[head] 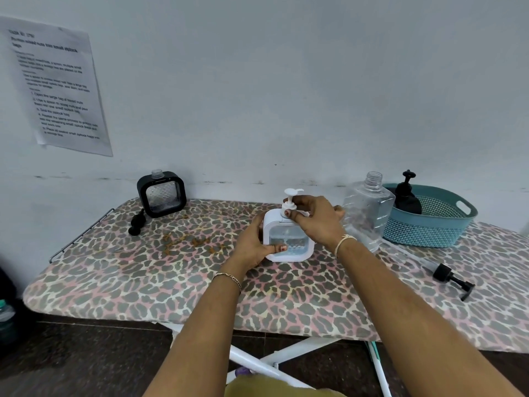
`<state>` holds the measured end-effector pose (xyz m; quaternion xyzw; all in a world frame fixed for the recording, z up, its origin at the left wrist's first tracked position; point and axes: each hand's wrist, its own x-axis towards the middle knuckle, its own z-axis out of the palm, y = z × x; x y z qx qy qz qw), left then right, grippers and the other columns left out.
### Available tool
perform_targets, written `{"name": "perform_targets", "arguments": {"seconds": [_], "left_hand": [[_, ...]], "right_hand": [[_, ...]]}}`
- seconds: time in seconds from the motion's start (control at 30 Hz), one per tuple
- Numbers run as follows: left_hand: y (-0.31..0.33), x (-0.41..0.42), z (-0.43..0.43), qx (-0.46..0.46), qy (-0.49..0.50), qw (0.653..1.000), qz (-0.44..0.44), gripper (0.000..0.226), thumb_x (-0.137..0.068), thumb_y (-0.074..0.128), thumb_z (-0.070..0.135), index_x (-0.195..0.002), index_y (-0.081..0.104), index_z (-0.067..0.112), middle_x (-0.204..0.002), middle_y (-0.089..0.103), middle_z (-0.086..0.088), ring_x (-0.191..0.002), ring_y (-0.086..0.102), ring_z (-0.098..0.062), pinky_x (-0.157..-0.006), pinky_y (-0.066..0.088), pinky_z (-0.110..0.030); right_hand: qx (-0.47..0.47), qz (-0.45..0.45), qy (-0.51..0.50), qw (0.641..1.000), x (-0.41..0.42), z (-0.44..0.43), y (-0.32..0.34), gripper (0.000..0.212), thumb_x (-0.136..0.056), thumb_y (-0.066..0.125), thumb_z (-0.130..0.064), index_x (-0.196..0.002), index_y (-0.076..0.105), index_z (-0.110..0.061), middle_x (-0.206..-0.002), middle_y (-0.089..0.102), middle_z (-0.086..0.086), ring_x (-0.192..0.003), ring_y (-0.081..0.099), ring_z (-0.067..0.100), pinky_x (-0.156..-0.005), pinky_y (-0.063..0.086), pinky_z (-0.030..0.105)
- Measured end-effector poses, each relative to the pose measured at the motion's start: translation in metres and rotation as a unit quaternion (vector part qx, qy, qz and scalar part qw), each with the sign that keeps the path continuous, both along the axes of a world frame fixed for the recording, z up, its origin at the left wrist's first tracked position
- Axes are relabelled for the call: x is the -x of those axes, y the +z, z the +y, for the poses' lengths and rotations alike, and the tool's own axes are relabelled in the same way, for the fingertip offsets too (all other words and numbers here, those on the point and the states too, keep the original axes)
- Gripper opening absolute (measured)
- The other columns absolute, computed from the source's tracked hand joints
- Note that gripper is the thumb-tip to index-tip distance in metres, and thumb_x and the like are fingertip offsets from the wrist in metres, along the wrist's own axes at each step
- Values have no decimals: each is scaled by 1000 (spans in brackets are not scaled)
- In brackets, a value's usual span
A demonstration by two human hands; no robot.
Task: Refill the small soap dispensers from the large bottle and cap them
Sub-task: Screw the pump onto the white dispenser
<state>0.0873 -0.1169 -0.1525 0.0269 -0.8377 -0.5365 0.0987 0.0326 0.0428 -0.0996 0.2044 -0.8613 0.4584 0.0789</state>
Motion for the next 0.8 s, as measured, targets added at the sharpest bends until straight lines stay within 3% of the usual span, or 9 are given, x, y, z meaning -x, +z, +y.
{"name": "perform_targets", "arguments": {"seconds": [0.03,0.1,0.3,0.6,0.73,0.8], "left_hand": [[-1,1,0,7,4,1000,1,89,-62,89,21,-137,41,28,-118,65,1,-106,62,-18,-94,52,-44],[-2,2,0,23,8,1000,7,88,-61,90,23,-135,43,26,-116,65,1,-104,63,-17,-93,52,-43],[2,-1,3,52,16,998,17,81,-62,89,22,-130,45,20,-114,65,0,-96,61,-13,-86,53,-32],[4,-6,8,90,43,995,26,85,-62,90,28,-132,44,18,-115,65,-2,-88,58,-11,-72,44,-20],[4,-9,10,89,53,994,22,84,-63,89,29,-132,43,18,-114,65,-2,-87,59,-12,-62,40,-9],[2,-10,11,83,57,995,29,83,-64,88,29,-133,43,17,-116,65,-3,-94,62,-17,-69,44,-15]], "right_hand": [[-31,28,-30,999,-2,-1,1,38,-84,70,-40,-119,67,-25,-112,72,-7,-113,61,12,-98,25,30],[-97,83,-85,988,-6,-4,2,35,-85,67,-46,-117,67,-31,-110,71,-11,-117,56,11,-89,17,34],[-98,140,-142,975,-21,-11,1,29,-86,64,-43,-113,68,-32,-103,73,-6,-107,59,15,-66,7,26],[-90,131,-171,972,-26,-18,-4,23,-85,62,-36,-107,69,-28,-99,74,-6,-100,63,19,-79,13,29],[-95,127,-184,970,-27,-20,-7,24,-87,60,-37,-108,69,-28,-100,74,-5,-100,64,20,-82,12,30],[-91,118,-183,972,-29,-20,-7,27,-88,59,-38,-112,68,-28,-103,74,-2,-104,62,22,-93,17,34]]}}
